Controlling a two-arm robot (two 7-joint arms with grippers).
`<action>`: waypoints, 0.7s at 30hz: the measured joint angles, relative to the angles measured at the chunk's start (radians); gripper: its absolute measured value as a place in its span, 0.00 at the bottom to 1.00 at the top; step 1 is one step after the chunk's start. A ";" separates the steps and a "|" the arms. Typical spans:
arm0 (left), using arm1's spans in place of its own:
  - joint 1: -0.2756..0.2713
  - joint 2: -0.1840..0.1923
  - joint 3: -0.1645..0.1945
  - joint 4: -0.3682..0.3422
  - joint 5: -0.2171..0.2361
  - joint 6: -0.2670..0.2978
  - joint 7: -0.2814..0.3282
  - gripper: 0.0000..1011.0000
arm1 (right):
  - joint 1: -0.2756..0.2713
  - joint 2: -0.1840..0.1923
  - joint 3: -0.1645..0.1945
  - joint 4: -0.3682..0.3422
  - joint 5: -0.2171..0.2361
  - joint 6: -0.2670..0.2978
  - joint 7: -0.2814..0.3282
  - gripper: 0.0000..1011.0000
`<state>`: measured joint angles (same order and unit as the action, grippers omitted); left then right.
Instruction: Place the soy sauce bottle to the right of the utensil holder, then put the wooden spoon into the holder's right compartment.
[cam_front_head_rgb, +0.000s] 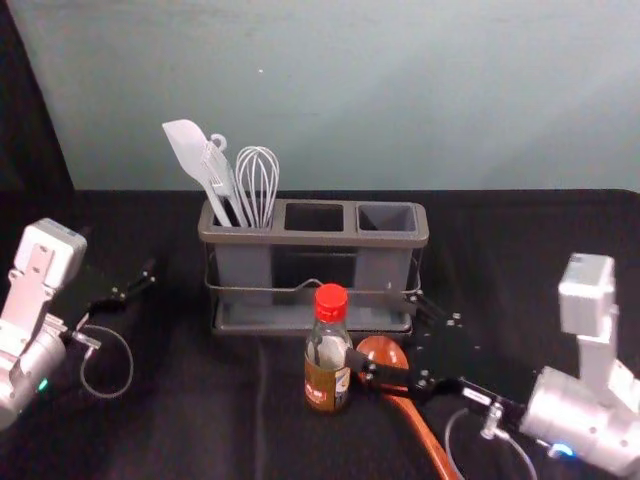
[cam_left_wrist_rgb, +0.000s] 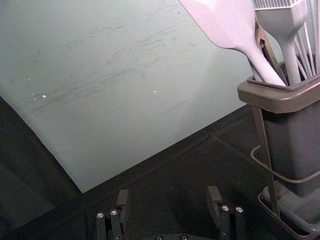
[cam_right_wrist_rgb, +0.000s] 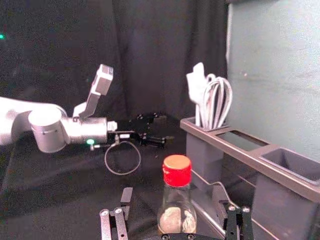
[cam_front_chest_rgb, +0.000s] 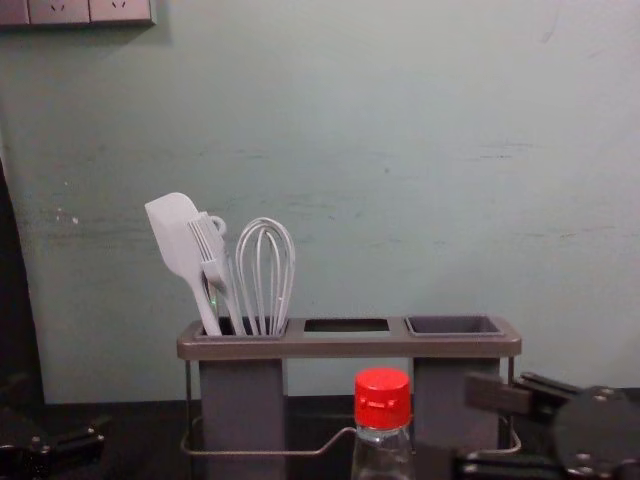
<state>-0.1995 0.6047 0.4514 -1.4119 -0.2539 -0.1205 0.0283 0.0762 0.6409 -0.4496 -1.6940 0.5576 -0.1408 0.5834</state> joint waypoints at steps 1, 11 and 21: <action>0.000 0.000 0.000 0.000 0.000 0.000 0.000 1.00 | 0.017 -0.010 -0.009 0.003 -0.018 0.022 -0.003 0.99; 0.000 0.000 0.000 0.000 0.000 0.000 0.000 1.00 | 0.088 -0.061 -0.036 0.032 -0.090 0.110 -0.027 0.99; 0.000 0.000 0.000 0.000 0.000 0.000 0.000 1.00 | 0.138 -0.117 -0.048 0.092 -0.073 0.130 0.000 0.99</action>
<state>-0.1995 0.6047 0.4514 -1.4120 -0.2539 -0.1205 0.0283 0.2138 0.5239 -0.4979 -1.6019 0.4842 -0.0112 0.5839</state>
